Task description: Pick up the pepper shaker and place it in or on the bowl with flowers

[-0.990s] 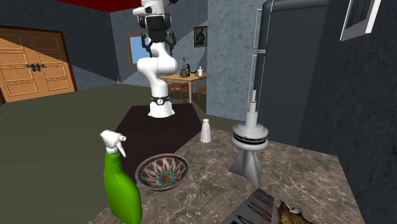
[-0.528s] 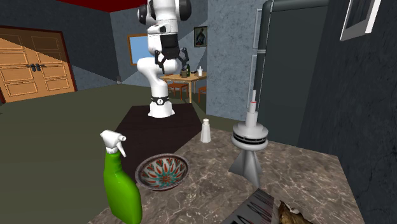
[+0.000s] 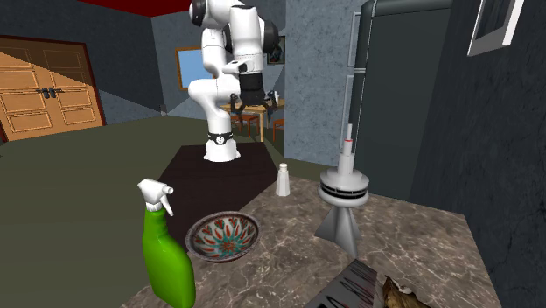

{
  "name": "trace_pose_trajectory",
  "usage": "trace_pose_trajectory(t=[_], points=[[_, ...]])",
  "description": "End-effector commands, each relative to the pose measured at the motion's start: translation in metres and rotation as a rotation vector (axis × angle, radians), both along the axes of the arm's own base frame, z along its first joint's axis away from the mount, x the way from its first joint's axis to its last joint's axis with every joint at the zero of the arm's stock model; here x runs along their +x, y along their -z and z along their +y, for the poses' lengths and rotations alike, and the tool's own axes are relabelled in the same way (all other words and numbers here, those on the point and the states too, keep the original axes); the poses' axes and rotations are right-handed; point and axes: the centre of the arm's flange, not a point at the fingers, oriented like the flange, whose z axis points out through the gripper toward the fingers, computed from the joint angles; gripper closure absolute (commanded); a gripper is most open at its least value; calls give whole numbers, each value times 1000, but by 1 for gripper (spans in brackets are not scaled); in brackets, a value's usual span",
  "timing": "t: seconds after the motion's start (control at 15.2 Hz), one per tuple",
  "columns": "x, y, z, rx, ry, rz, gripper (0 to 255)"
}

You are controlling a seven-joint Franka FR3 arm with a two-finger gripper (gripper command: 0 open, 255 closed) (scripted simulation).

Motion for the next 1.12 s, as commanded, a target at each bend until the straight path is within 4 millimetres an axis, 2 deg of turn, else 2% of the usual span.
trace_pose_trajectory(t=[0.0,0.59,1.06], points=[[15,18,18,-1,19,-10,0],[67,105,76,-14,97,-41,0],[71,142,82,-15,102,-43,0]])
